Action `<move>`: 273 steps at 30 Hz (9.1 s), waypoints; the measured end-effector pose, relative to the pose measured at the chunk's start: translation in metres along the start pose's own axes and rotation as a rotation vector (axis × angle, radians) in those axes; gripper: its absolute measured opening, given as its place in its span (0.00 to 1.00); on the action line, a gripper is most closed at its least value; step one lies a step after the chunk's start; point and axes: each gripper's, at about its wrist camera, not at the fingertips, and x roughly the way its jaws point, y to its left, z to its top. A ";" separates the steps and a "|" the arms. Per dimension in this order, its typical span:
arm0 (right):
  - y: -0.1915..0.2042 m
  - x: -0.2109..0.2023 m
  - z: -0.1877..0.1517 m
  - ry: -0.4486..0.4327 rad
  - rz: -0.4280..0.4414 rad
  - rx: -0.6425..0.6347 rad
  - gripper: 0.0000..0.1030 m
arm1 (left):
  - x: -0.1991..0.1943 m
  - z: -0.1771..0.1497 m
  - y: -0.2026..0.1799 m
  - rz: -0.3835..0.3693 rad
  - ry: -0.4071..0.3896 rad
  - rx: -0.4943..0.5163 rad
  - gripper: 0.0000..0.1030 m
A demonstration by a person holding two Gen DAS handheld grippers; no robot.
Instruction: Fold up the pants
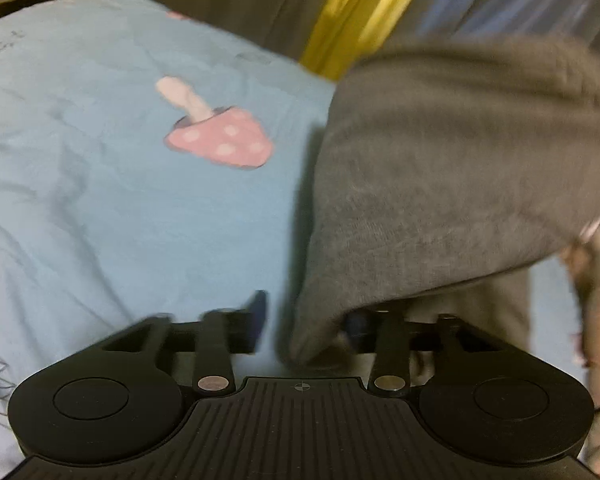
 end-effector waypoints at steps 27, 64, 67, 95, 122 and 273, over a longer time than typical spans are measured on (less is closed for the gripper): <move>-0.196 -0.035 -0.061 0.185 -0.231 0.448 0.81 | 0.024 -0.023 -0.044 -0.044 0.165 0.082 0.75; -0.114 -0.027 -0.032 0.142 -0.328 -0.186 0.27 | 0.064 -0.015 -0.061 0.125 0.133 0.153 0.83; -0.109 0.011 -0.038 0.222 -0.328 -0.280 0.27 | 0.066 -0.015 -0.053 0.106 0.129 0.125 0.84; -0.181 -0.068 -0.064 0.300 -0.400 0.139 0.83 | 0.034 -0.016 -0.051 0.046 0.014 0.102 0.88; -0.212 -0.062 -0.044 0.287 -0.263 0.309 0.96 | 0.035 0.000 -0.034 -0.010 0.048 0.008 0.74; -0.103 0.002 -0.084 0.168 -0.577 -0.329 0.96 | 0.084 -0.030 -0.163 0.168 -0.054 0.520 0.99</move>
